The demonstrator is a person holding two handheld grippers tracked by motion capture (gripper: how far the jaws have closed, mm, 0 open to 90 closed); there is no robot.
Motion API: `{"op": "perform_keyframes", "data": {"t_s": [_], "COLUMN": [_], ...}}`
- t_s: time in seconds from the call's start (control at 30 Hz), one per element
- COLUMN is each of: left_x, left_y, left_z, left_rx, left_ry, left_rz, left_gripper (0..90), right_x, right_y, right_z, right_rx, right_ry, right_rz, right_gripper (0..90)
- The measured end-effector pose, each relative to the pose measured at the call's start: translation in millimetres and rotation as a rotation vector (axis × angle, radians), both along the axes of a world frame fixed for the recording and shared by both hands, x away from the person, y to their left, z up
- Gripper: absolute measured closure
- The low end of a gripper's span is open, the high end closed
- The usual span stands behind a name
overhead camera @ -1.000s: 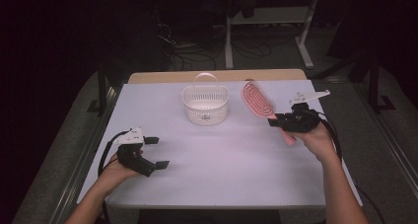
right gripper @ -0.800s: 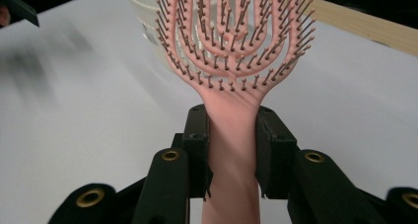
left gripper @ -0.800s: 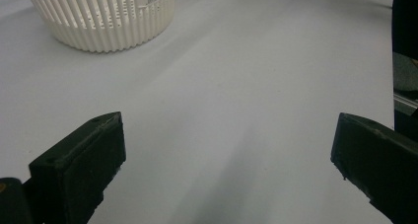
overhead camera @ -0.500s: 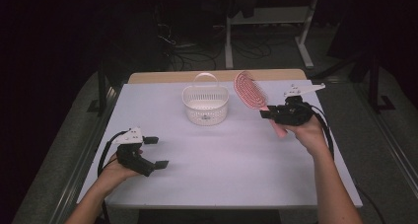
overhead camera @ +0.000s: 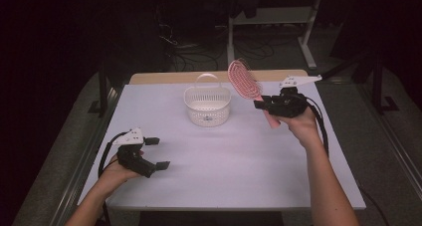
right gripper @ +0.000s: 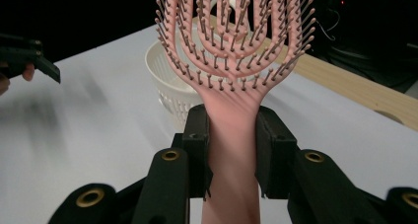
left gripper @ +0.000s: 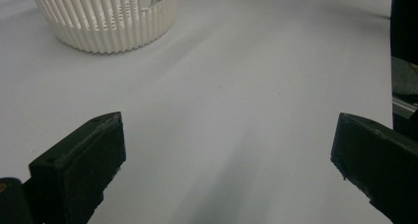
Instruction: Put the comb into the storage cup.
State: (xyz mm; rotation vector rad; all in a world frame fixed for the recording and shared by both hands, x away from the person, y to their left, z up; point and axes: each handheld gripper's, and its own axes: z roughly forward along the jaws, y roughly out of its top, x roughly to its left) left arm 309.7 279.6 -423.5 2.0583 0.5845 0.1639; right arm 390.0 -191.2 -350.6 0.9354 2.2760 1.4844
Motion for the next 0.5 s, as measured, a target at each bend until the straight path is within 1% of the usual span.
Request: {"op": "perform_keyframes", "data": {"t_s": [0.33,0.5], "left_x": [0.2,0.2], "left_y": [1.1,1.2], "left_z": [0.5,0.6], "left_rx": [-0.006,-0.010], "left_ry": [0.001,0.002], "left_rz": [0.002,0.003], "left_gripper": [0.1,0.1], "right_x": [13.5,20.6], "right_y": [13.0,19.1], "right_z": [11.3,15.5], "right_rx": [0.028,0.052], "right_ry": [-0.032,-0.050], "right_rz": [-0.007,-0.009], "right_gripper": [68.8,68.8]}}
